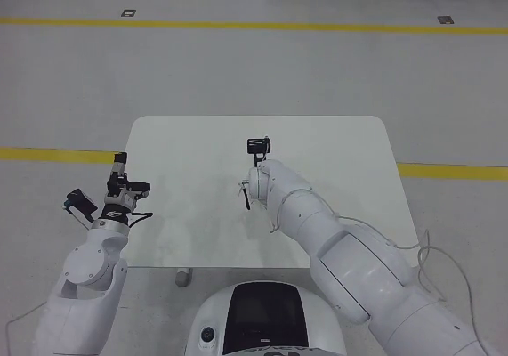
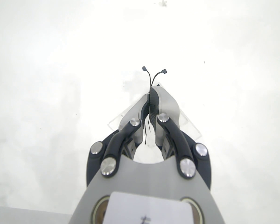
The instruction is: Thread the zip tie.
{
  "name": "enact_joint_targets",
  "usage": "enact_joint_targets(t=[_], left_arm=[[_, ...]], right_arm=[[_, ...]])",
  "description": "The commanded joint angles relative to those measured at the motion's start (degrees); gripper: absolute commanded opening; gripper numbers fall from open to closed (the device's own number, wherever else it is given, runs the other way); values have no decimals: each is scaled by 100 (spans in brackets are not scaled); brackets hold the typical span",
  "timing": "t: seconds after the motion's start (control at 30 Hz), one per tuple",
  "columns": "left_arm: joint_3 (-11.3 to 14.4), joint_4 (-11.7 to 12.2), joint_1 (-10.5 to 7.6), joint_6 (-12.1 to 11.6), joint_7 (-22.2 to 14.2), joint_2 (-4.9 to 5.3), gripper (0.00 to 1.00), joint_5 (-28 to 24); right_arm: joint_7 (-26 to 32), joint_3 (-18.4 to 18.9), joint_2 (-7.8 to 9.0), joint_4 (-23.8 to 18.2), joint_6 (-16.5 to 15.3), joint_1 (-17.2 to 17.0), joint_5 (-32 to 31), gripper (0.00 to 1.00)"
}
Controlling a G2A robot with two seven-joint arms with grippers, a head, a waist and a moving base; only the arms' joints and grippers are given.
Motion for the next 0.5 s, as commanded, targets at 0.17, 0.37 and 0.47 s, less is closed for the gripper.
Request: enact_joint_targets(t=[0.17, 0.37, 0.47], left_arm=[[0, 0, 0, 0, 0, 0, 100, 0], [0, 0, 0, 0, 0, 0, 100, 0], [0, 0, 0, 0, 0, 0, 100, 0]], right_arm=[[54, -5, 2, 54, 0, 15, 17, 27], [87, -13, 15, 71, 0, 11, 30, 24], [104, -20, 22, 62, 0, 5, 30, 23]])
